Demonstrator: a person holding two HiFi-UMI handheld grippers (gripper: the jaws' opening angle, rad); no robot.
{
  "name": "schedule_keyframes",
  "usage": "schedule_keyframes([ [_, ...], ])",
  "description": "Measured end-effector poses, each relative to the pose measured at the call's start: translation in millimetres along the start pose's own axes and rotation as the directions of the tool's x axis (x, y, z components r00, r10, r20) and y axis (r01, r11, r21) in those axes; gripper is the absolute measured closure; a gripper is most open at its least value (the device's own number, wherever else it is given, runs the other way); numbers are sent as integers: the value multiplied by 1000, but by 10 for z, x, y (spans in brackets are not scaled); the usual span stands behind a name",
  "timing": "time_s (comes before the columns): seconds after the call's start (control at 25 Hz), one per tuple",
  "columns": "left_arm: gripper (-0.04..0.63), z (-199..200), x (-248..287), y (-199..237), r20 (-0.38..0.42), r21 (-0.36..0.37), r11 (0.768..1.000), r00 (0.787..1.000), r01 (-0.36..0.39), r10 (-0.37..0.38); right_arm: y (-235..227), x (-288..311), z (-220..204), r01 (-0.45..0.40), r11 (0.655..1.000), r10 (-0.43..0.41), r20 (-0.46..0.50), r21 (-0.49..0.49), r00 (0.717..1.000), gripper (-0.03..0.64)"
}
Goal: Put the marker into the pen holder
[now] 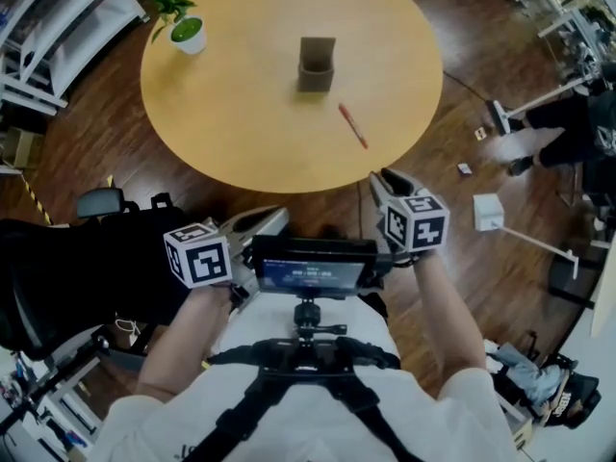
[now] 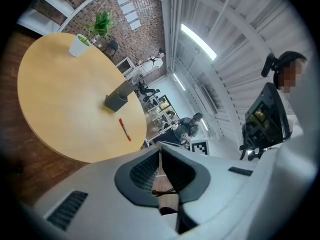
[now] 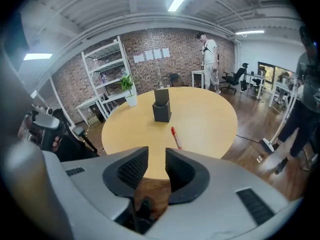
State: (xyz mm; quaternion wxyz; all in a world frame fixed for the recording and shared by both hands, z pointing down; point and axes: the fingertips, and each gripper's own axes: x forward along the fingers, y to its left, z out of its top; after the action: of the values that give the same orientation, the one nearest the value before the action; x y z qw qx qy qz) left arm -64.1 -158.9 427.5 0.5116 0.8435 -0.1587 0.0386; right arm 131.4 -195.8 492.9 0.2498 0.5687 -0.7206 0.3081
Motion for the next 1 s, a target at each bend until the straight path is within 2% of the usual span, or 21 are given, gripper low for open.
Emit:
schedule_keyframes([
  [0.2,594,57,52,6,37,0,999,998,-44,44,-342,510,273,4,996,-10,-56,-94,998,495],
  [0.36,594,117,-34,61,123,-61,994,988,-87,94,-427,956,421,-40,985,17,-139,-169,990,495],
  [0.52,594,208,-155,161,149,-101,984,975,-149,163,-404,1433,620,-95,968,42,-225,-231,974,495],
  [0.68,594,309,-237,280,184,-141,974,962,-179,204,-360,1863,776,-129,961,45,-321,-245,946,495],
  [0.88,594,245,-231,252,186,-169,969,960,-181,212,-358,2118,816,-130,948,3,-397,-292,918,495],
  [1.0,594,222,-228,271,188,-163,967,956,-197,226,-389,2253,860,-101,930,-55,-403,-354,914,495],
])
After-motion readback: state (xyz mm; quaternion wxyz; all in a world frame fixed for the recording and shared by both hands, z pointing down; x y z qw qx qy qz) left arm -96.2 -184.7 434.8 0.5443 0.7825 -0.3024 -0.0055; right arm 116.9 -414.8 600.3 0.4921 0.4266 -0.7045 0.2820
